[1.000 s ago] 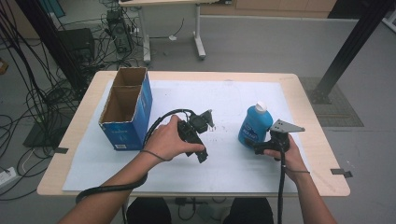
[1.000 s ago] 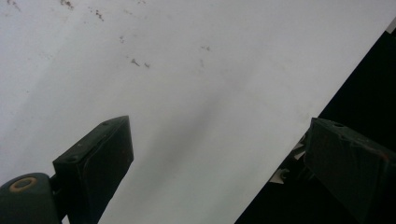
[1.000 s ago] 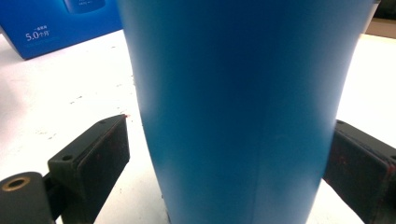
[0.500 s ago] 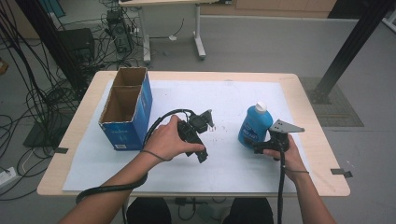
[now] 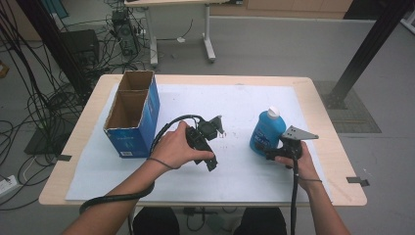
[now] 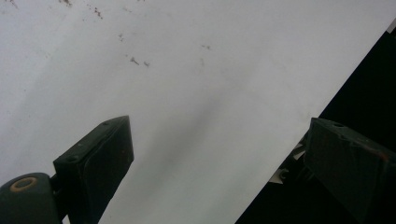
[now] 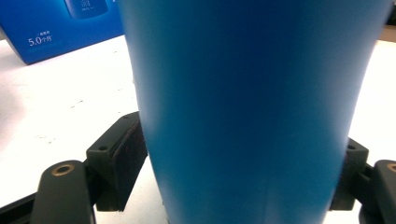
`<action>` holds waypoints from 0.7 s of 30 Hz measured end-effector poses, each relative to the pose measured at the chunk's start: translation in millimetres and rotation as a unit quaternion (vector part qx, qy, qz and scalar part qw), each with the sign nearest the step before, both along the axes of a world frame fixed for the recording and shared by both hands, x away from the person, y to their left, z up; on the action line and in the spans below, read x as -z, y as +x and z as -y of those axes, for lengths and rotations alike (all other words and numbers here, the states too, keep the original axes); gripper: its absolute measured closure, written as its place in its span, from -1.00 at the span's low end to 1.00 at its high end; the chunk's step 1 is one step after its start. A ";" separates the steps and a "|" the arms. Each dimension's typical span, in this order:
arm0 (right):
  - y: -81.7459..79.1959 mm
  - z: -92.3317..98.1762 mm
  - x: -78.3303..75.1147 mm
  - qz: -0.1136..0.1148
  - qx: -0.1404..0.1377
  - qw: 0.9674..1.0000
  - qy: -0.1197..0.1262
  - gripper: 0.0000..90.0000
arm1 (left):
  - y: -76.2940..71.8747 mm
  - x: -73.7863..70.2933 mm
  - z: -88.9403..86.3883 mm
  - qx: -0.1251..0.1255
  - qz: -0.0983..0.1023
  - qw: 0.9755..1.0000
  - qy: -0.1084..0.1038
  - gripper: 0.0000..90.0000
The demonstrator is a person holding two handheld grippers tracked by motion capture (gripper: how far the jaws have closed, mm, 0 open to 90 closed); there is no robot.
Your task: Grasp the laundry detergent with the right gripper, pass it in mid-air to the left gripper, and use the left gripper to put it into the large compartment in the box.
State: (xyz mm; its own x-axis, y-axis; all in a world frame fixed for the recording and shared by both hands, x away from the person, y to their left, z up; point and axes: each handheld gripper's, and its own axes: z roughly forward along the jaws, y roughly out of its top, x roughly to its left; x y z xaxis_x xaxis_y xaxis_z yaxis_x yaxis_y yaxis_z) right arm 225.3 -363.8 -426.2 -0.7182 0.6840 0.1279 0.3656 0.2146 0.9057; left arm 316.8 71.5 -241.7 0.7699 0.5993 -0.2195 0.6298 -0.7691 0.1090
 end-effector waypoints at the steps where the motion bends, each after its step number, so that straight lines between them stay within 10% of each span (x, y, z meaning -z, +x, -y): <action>1: 0.1 0.1 0.3 0.001 -0.001 1.000 0.001 -0.47 | 0.1 0.0 0.1 0.000 0.000 1.000 0.000 -0.81; 21: 0.5 -1.4 1.8 0.013 0.003 1.000 0.002 -0.18 | -0.6 -0.2 0.5 0.000 0.000 1.000 -0.001 -0.81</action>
